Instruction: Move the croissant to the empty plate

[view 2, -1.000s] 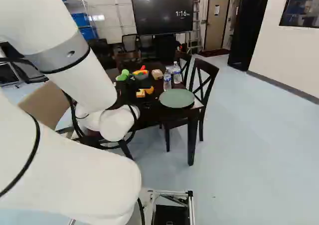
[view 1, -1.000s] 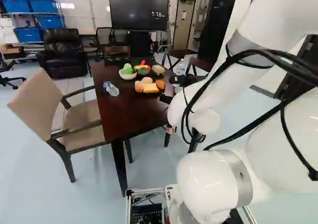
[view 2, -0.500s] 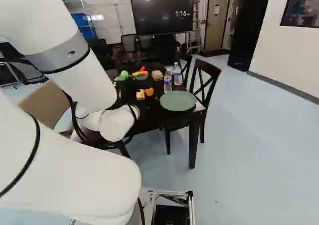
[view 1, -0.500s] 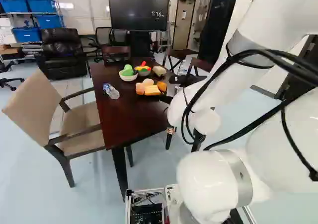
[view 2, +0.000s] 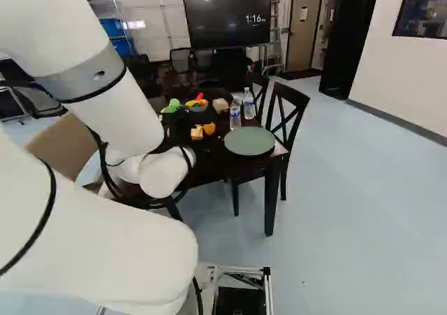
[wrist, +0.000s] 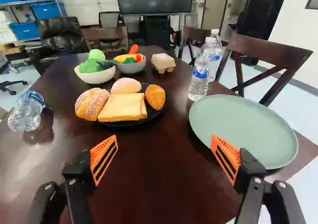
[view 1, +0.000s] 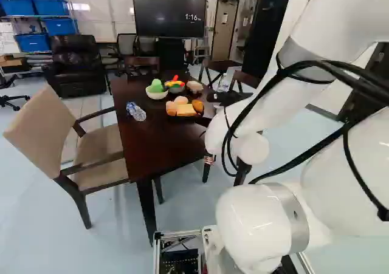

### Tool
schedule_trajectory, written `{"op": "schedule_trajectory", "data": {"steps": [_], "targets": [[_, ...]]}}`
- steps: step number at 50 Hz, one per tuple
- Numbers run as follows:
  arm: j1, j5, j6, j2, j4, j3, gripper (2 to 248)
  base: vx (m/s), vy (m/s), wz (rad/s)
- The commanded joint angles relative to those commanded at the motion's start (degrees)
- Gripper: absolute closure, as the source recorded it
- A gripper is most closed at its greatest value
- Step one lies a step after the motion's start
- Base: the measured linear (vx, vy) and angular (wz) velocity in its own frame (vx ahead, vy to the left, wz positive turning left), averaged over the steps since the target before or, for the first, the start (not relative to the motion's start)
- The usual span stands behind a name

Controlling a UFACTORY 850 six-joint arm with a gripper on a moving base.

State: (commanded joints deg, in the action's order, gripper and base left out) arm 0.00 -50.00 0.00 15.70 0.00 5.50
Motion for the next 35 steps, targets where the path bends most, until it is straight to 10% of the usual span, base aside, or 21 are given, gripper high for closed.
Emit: {"op": "schedule_trajectory", "data": {"steps": [35], "targets": [[0.0,0.7,0.0,-5.9,0.0,10.1,3,0.000,0.000,0.000]]}}
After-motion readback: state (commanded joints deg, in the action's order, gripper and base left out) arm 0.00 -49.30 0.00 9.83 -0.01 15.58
